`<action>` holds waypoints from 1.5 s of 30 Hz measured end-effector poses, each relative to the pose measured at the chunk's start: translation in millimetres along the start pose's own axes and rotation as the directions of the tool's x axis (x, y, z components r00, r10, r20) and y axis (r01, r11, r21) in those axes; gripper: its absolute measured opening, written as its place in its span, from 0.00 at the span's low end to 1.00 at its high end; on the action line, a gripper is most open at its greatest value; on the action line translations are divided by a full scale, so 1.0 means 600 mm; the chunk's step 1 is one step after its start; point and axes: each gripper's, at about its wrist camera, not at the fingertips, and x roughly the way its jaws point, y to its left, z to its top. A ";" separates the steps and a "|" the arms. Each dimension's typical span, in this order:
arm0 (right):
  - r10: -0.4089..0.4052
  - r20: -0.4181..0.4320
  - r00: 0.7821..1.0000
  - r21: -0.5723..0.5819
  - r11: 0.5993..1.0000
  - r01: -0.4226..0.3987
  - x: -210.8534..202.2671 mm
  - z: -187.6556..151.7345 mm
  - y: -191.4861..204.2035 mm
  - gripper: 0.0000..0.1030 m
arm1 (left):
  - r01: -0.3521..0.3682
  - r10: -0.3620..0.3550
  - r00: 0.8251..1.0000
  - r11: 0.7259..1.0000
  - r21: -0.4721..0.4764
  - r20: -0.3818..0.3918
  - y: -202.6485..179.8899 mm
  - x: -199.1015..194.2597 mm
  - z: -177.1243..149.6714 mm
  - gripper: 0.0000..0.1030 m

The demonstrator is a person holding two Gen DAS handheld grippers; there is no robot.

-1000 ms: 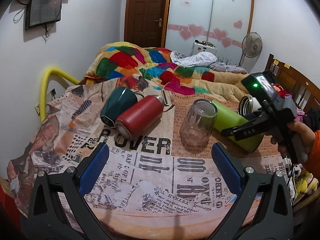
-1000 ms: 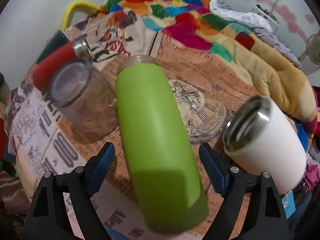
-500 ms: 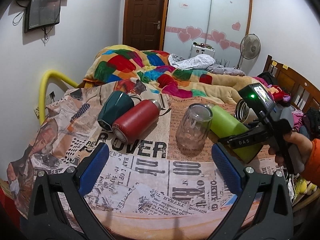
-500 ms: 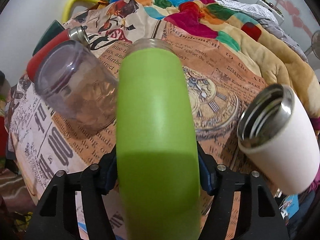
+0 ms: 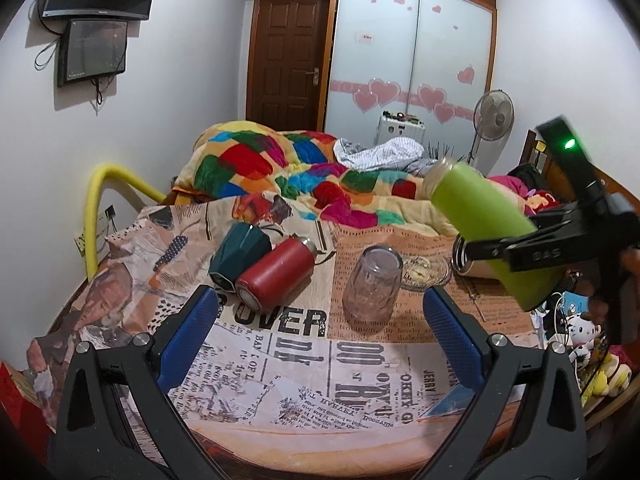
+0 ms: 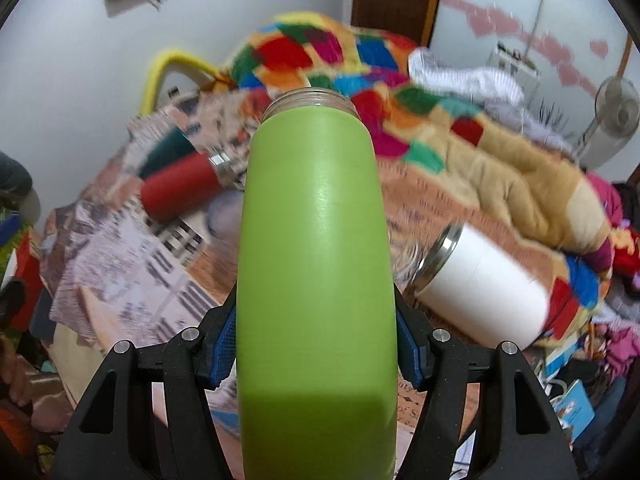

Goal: Flip cup upright
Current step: 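Lift the lime-green bottle with the right tool off the table, then grasp the lime-green bottle with the left tool while the right tool releases it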

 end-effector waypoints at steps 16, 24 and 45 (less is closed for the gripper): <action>0.117 0.006 0.993 -0.203 0.973 -0.114 0.018 -0.036 0.139 0.60 | -0.032 0.033 0.999 0.999 -0.017 0.043 0.024 -0.054 0.007 1.00; 0.134 -0.135 0.982 -0.209 0.965 -0.160 0.145 -0.074 0.160 0.60 | -0.045 0.045 0.999 0.999 -0.021 0.011 0.035 -0.039 -0.005 1.00; 0.091 -0.203 0.975 -0.210 0.968 -0.135 0.211 -0.102 0.168 0.60 | -0.073 0.065 0.989 0.996 -0.057 -0.135 0.056 0.022 -0.051 1.00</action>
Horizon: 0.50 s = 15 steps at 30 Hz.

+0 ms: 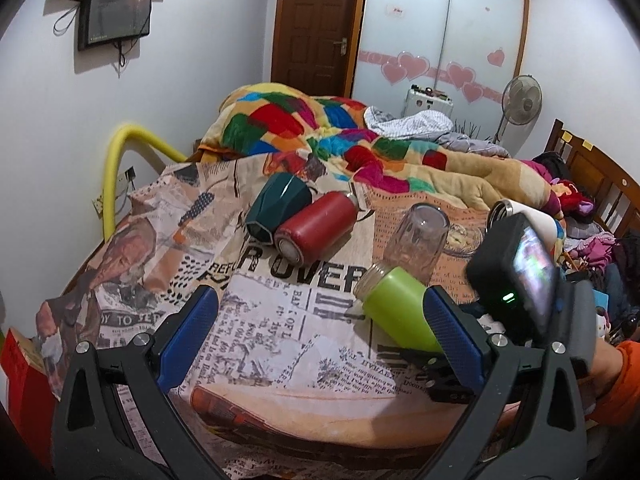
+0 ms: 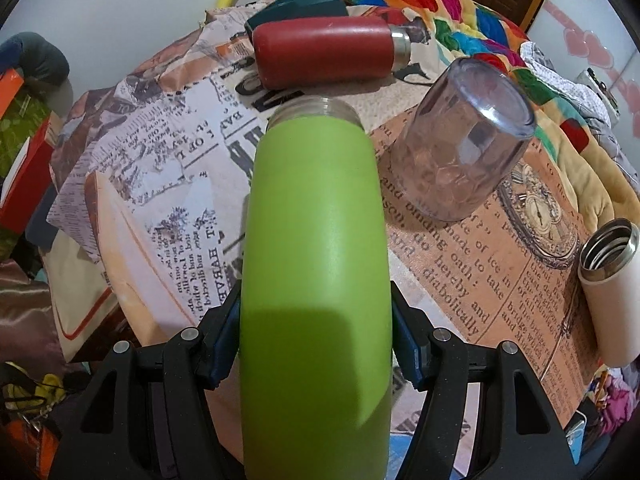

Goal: Flip cup upright
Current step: 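Grasp the lime-green bottle with the left tool while the right tool releases it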

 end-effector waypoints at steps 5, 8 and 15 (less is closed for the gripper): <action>0.022 0.080 0.997 0.016 1.000 -0.024 -0.069 -0.014 -0.010 0.60 | 0.036 -0.038 0.996 0.999 -0.028 -0.078 -0.004 0.023 0.004 1.00; -0.009 0.155 0.988 0.046 0.999 0.001 -0.127 -0.038 -0.020 0.63 | 0.071 -0.074 0.988 0.997 -0.029 -0.138 -0.022 0.047 0.003 1.00; -0.206 0.282 0.937 0.188 0.970 0.157 -0.220 -0.097 -0.047 0.70 | 0.159 -0.170 0.928 0.985 -0.059 -0.332 -0.078 0.111 -0.017 0.96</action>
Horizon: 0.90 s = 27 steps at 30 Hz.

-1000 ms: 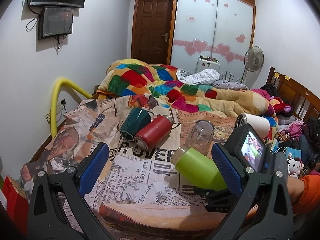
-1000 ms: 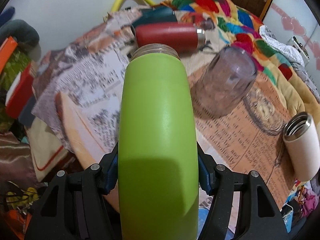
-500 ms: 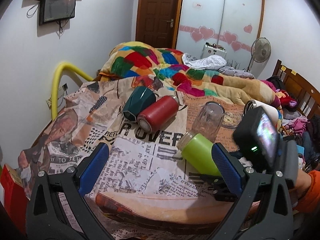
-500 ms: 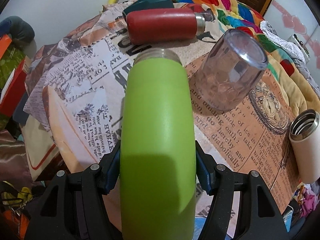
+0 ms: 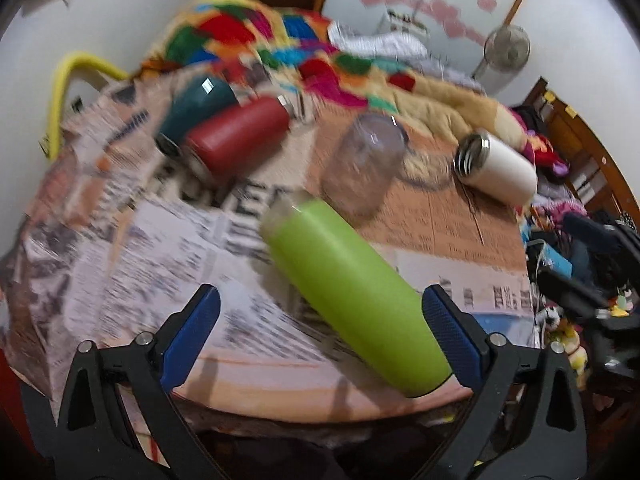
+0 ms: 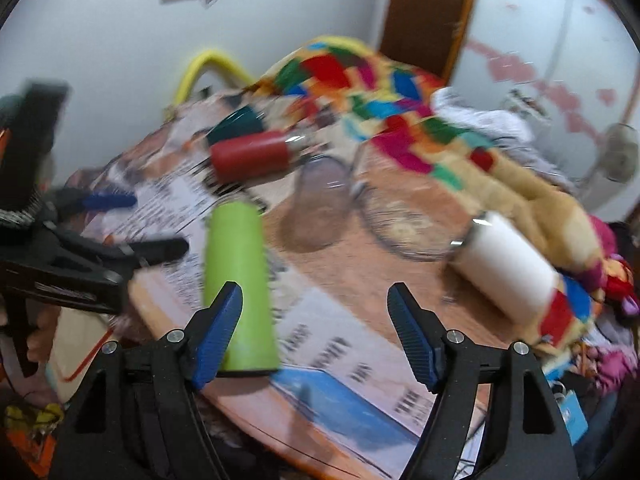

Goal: Flip cup upright
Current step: 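Grasp the lime-green bottle with the left tool while the right tool releases it, then rotate the left tool to turn the bottle opening upward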

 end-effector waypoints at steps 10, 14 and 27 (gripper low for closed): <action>-0.067 0.090 0.994 0.190 0.981 0.049 -0.049 -0.044 -0.048 0.70 | -0.103 0.090 0.978 0.993 -0.061 -0.188 -0.020 0.073 0.014 0.91; -0.051 0.107 0.993 0.244 0.969 0.024 -0.059 -0.059 -0.063 0.70 | -0.174 0.147 0.959 0.980 -0.096 -0.240 -0.003 0.100 0.021 0.91; -0.037 0.106 0.994 0.312 0.950 0.002 -0.068 -0.085 -0.078 0.70 | -0.232 0.212 0.950 0.971 -0.061 -0.229 -0.004 0.139 0.039 0.67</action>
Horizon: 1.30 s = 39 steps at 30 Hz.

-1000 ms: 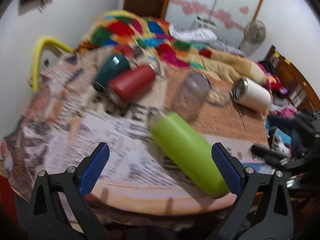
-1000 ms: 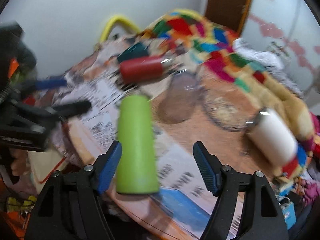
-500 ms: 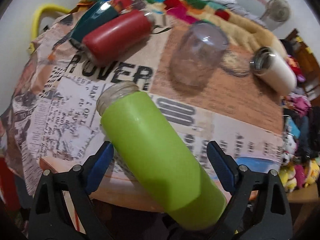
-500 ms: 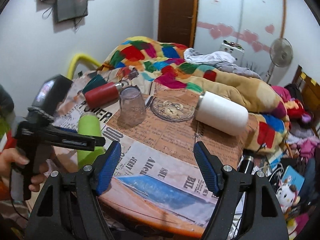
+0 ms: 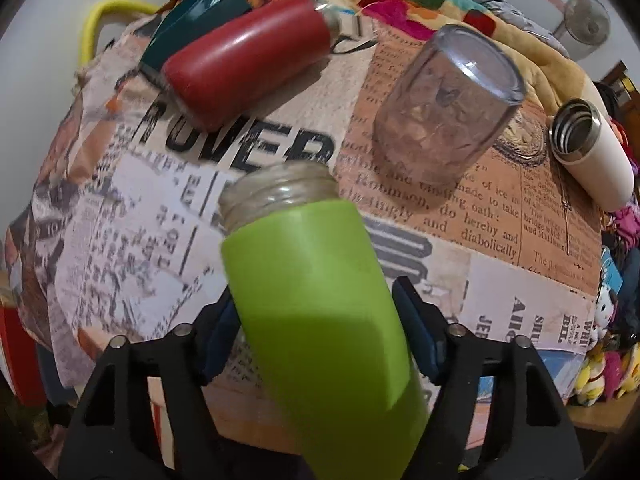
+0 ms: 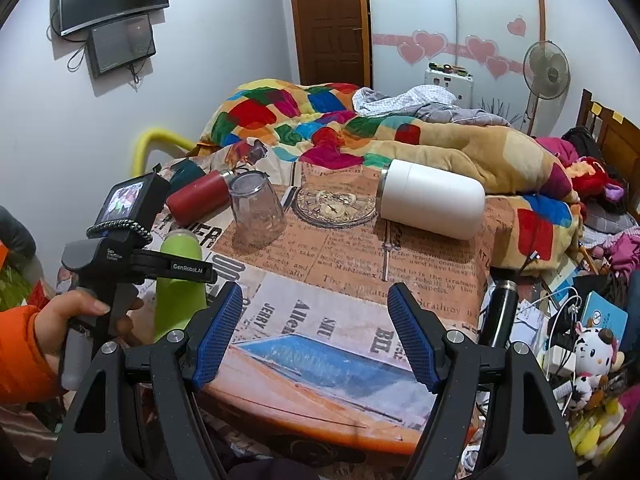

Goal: Flip cup upright
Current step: 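Rotate the left tool to turn the bottle opening upward, then lower the upright bottle onto the table and open the left tool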

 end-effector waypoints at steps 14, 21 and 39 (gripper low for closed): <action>-0.030 0.033 0.999 0.019 0.999 0.030 -0.021 0.012 -0.013 0.70 | 0.066 -0.111 0.965 0.980 0.188 0.239 -0.047 -0.155 -0.024 0.60; -0.024 0.045 0.999 0.023 0.999 0.023 -0.014 0.024 -0.007 0.70 | 0.055 -0.145 0.925 0.965 0.255 0.350 -0.062 -0.225 -0.043 0.60; -0.049 0.033 0.998 0.018 0.999 0.048 0.002 0.029 -0.006 0.70 | 0.034 -0.173 0.901 0.942 0.334 0.398 -0.127 -0.195 -0.008 0.60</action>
